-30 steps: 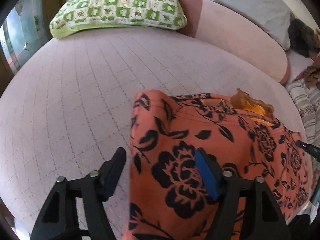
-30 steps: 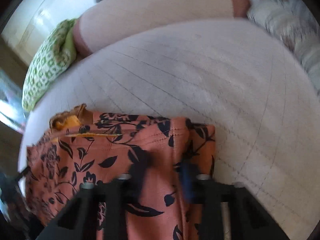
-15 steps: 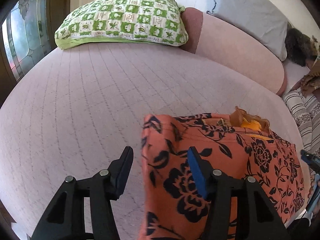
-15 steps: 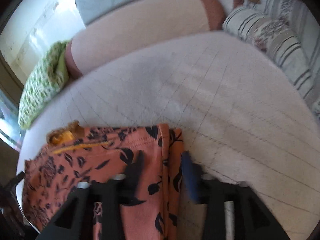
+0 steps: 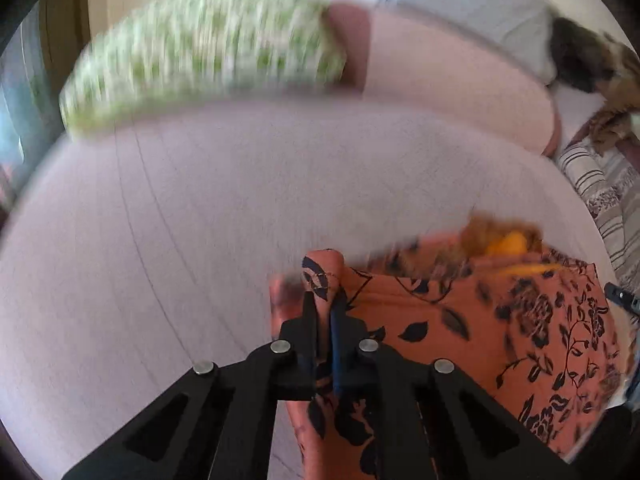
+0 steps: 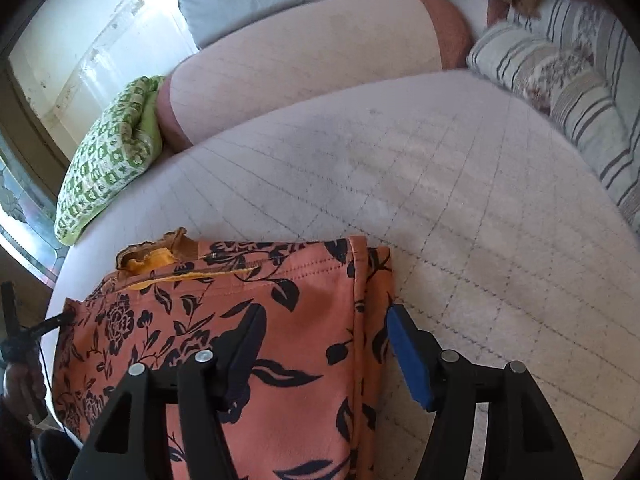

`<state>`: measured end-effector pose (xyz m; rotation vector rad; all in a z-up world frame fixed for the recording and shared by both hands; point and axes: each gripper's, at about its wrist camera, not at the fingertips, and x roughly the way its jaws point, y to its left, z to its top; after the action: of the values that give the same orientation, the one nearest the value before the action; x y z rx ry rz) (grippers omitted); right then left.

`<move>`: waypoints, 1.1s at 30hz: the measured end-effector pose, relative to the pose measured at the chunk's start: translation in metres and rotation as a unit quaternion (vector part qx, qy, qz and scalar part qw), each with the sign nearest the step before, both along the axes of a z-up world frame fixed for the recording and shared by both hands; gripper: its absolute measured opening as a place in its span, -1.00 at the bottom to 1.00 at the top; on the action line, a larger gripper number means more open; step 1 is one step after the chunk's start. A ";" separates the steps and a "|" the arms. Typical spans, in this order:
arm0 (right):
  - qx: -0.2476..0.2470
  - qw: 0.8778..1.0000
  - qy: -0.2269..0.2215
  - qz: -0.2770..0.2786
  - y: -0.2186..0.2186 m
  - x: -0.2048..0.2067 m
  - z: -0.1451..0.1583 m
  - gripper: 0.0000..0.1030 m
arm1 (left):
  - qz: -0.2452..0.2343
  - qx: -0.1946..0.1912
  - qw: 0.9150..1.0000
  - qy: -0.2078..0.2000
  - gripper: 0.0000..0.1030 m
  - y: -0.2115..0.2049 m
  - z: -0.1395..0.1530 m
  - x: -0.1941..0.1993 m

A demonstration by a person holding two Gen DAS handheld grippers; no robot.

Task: Fold small clothes
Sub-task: 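Grasp the folded edge with the left gripper while the right gripper presses the fold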

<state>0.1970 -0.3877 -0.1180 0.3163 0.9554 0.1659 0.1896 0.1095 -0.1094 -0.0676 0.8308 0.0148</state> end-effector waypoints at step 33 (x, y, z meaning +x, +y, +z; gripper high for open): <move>0.016 0.999 -0.024 -0.019 -0.014 0.000 0.019 0.01 | 0.041 0.014 0.999 -0.012 -0.05 0.002 -0.006 -0.023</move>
<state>0.1969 -0.4021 -0.0991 0.3577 0.8990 0.1525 0.1671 0.1119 -0.1157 -0.0759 0.8027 0.1030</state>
